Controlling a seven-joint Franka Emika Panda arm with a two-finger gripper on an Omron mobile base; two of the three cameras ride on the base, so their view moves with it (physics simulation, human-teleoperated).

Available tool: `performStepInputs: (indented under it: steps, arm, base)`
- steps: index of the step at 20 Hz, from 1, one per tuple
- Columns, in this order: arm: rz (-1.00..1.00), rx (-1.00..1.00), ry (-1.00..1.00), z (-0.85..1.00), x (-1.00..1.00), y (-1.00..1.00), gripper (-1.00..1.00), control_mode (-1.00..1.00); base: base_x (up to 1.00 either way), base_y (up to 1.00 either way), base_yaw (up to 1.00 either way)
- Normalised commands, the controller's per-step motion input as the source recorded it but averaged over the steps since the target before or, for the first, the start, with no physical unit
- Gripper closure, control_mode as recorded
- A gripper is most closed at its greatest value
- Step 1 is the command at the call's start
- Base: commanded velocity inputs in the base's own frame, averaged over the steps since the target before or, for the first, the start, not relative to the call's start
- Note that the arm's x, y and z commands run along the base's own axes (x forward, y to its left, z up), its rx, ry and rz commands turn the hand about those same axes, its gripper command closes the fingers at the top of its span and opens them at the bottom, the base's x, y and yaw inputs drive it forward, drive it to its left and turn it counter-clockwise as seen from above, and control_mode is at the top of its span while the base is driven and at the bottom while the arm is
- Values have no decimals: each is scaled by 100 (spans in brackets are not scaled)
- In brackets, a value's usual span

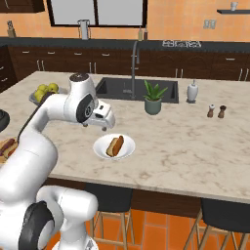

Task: Place one bun and one sausage from the bowl on each plate.

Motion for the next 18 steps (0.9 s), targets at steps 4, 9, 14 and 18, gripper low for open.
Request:
performStepInputs:
  steps: [4, 9, 14, 18]
  arm:
    - [3, -4, -17, 10, -100, 18, -100, -100]
    - [3, -6, -6, 0, -74, 18, -100, -100]
    - [0, 0, 0, 0, 0, 0, -100, -100]
    - [0, 0, 0, 0, 0, 38, -100, 100]
  base:
    - [0, 0, 0]
    - [0, 0, 0]
    - [0, 0, 0]
    - [0, 25, 0]
